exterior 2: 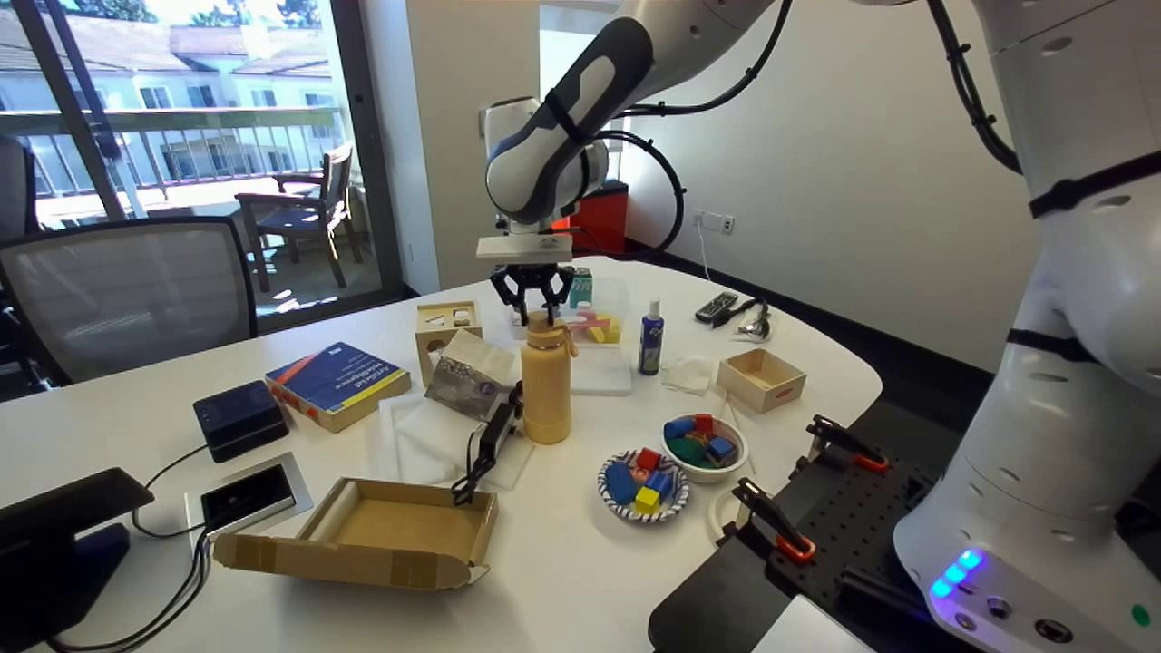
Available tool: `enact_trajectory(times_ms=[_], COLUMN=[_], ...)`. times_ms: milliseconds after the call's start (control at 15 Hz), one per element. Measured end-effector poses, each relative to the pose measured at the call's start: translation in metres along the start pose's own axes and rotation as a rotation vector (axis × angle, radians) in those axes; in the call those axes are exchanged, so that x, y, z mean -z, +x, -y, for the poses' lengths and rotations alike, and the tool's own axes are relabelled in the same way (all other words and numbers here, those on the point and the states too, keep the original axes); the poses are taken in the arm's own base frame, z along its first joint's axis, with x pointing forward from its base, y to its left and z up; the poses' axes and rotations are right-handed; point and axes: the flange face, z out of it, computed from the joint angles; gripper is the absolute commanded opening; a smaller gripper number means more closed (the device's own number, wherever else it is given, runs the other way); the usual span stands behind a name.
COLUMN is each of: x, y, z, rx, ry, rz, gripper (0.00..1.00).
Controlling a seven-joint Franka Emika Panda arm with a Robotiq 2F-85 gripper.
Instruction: Turn the bottle's cap to the right
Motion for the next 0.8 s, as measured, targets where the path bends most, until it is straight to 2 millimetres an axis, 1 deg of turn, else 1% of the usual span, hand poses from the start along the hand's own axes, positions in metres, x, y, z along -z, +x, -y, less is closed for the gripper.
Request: enact_trajectory(times_ms=[800], x=[-0.0008], y=[0.0092], z=[0.0005], rx=[-0.320], ry=[0.003], rz=[0.043], gripper=[0.20])
